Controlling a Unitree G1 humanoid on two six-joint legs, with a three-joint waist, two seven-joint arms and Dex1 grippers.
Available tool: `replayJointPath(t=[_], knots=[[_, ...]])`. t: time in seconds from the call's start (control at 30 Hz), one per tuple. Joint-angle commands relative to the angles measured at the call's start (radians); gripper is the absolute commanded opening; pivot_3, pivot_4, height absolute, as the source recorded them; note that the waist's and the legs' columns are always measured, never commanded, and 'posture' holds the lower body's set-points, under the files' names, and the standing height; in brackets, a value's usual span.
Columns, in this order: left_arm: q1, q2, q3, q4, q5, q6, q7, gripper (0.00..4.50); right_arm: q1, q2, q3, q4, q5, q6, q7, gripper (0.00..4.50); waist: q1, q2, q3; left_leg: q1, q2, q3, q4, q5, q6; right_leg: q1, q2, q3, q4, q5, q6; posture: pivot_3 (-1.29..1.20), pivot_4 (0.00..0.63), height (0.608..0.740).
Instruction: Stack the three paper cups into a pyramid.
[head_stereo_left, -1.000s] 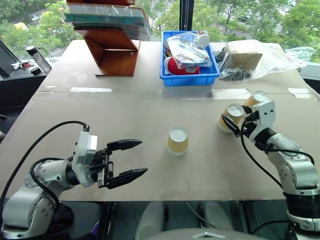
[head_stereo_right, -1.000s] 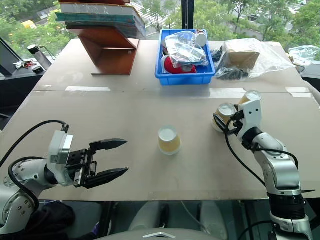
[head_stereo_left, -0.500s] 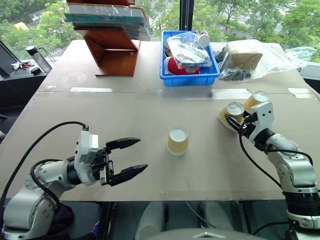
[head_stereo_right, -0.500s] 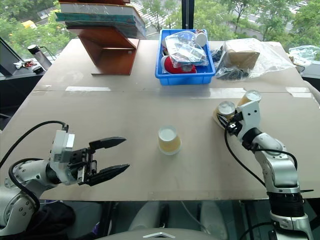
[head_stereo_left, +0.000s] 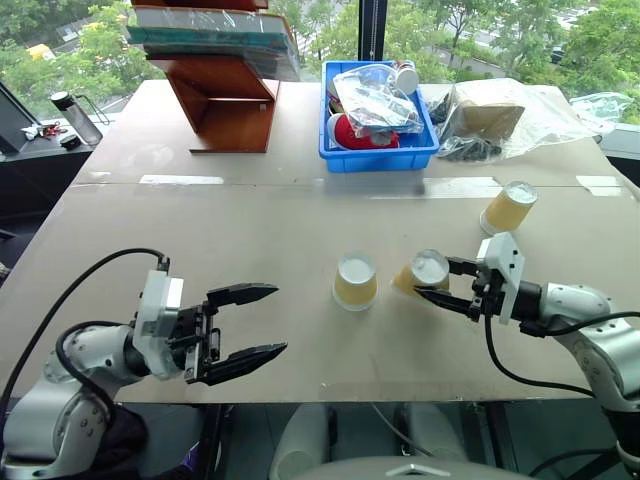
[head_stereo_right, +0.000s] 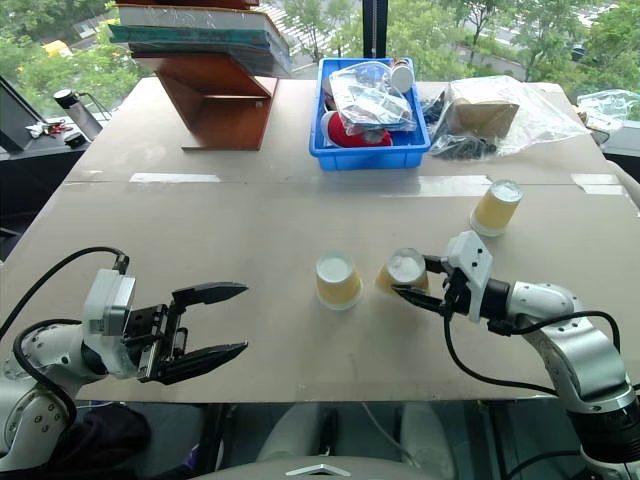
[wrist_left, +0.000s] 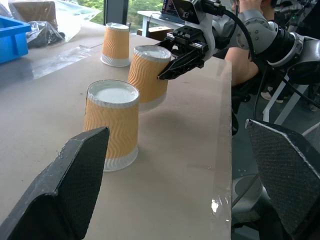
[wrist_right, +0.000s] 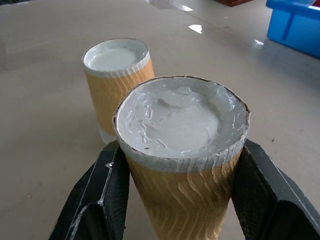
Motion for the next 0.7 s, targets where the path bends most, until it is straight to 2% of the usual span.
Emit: replayJointPath(t=[0.03,0.3,0.7], knots=[[0.013,0.007,0.032,-0.033,-0.033,-0.010,-0.009,4.50,0.009,0.001,0.002,-0.019,-0.014,-0.044,0.010,2.39,0.001,0.000,0.000,0.000,0.000,0.000,0.000,0.000,0.000,0.000,0.000,0.000,0.000,0.000,0.000,0.00,0.150,0.740],[0.020,0.005,0.034,-0.042,-0.035,-0.011,-0.010,4.50,0.026,0.015,0.005,-0.001,-0.015,-0.065,0.017,2.39,0.001,0.000,0.000,0.000,0.000,0.000,0.000,0.000,0.000,0.000,0.000,0.000,0.000,0.000,0.000,0.00,0.150,0.740],[0.008,0.012,0.022,-0.037,-0.037,-0.005,-0.023,4.50,0.043,0.065,0.038,-0.105,-0.022,0.018,-0.098,2.39,0.001,0.000,0.000,0.000,0.000,0.000,0.000,0.000,0.000,0.000,0.000,0.000,-0.001,0.000,0.000,0.00,0.150,0.740]])
